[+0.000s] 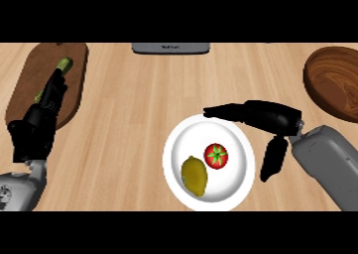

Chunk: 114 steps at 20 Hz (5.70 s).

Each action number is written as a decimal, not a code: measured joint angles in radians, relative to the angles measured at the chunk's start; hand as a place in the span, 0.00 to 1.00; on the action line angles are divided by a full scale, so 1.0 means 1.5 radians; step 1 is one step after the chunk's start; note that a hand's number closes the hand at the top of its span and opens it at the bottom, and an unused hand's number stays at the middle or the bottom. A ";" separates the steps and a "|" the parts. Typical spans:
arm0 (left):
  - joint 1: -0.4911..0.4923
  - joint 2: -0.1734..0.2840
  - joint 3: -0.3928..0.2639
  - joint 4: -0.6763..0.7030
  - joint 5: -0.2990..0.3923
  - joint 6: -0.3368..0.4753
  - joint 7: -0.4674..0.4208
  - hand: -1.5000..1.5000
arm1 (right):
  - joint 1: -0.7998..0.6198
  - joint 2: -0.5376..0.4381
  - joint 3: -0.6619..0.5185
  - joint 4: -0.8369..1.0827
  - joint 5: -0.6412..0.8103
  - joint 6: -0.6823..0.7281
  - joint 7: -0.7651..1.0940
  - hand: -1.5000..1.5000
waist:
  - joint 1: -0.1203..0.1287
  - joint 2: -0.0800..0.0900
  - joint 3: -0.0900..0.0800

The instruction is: Pick the tomato from the plate and place it in the bowl

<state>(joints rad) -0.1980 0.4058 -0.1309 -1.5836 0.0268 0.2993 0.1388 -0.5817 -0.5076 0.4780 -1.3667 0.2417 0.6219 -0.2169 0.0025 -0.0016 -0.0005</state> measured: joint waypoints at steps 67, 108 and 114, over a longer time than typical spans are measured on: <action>-0.017 -0.106 0.094 0.001 -0.108 -0.097 0.016 0.50 | -0.284 0.322 -0.243 0.275 0.531 -0.708 0.801 1.00 | 0.007 0.000 0.000; -0.037 -0.127 0.099 -0.008 -0.121 -0.121 0.022 0.50 | -0.141 -0.074 -0.647 0.662 0.286 -0.867 0.219 0.00 | 0.029 0.016 0.005; -0.036 -0.129 0.100 -0.010 -0.124 -0.120 0.023 0.50 | -0.136 -0.082 -0.722 0.671 0.194 -0.843 0.069 0.00 | 0.028 0.015 0.005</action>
<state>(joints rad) -0.2522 0.2116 0.0189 -1.5983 -0.1590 0.1191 0.1730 -0.7863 -0.6309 -0.6045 -0.3605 0.5332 -0.6429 -0.1134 0.0442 0.0213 0.0065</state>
